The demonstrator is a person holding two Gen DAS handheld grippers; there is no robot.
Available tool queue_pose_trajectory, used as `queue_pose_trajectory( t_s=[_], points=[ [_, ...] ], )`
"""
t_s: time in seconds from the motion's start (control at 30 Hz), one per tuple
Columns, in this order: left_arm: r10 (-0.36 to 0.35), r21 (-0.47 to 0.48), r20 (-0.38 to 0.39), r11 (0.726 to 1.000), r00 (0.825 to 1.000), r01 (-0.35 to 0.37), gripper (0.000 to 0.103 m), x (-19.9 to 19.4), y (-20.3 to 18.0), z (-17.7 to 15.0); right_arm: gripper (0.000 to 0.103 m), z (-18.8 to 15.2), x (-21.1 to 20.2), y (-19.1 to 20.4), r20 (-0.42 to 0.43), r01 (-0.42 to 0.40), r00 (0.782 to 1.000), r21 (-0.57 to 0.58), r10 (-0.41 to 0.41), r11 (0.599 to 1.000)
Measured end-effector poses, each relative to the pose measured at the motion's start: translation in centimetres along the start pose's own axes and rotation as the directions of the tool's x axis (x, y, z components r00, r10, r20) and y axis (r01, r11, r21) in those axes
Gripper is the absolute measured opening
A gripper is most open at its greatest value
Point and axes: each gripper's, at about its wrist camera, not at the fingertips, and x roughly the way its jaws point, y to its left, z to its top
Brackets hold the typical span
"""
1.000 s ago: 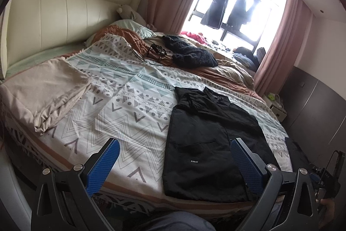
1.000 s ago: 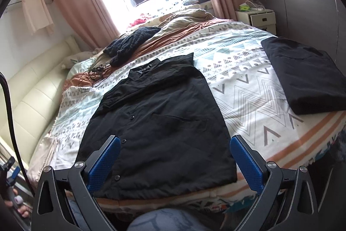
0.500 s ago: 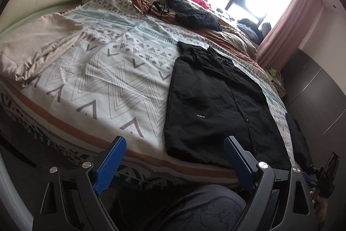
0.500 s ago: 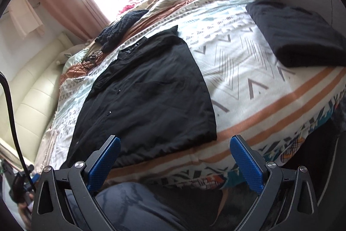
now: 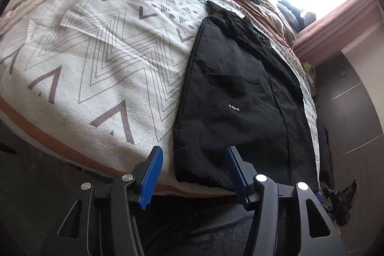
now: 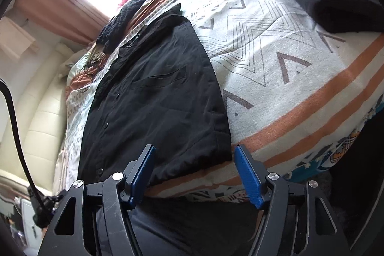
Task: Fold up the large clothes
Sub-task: 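Close the left tool on the hem while the right tool grasps the hem beside it, then lift the black hem with both tools and fold it toward the collar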
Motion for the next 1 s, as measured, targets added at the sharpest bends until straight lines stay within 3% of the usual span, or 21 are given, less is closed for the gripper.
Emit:
queue_pose_trajectory(
  t_s=[0.27,0.5,0.8,0.93,0.97,1.0],
  points=[
    [-0.039,-0.027,-0.042,0.999,0.998,0.038,0.047,1.4,-0.1,-0.1,0.056,0.6,2.8,-0.8,-0.042,-0.019,0.999,0.054,0.021,0.998],
    [0.0,-0.019,-0.006,1.0,1.0,0.0,0.043,2.0,-0.1,0.0,0.046,0.1,2.9,-2.3,-0.039,-0.08,0.996,0.138,0.086,0.987],
    [-0.044,-0.063,0.003,0.997,0.999,0.044,0.042,2.4,0.4,0.6,0.046,0.3,3.6,-1.9,-0.02,-0.152,0.988,0.121,0.155,0.981],
    [-0.011,-0.038,0.014,0.999,1.0,0.012,0.042,2.7,-0.2,0.6,0.045,1.2,4.8,-1.9,0.013,-0.167,0.986,0.145,0.167,0.975],
    [0.003,-0.029,0.017,1.0,1.0,-0.003,0.038,2.7,-0.5,0.5,0.042,1.3,5.0,-1.7,0.016,-0.167,0.986,0.139,0.166,0.976],
    [0.034,-0.024,0.024,0.999,0.999,-0.034,0.02,2.6,-0.6,0.5,0.031,1.3,5.1,-1.5,0.018,-0.165,0.986,0.129,0.164,0.978]
  ],
)
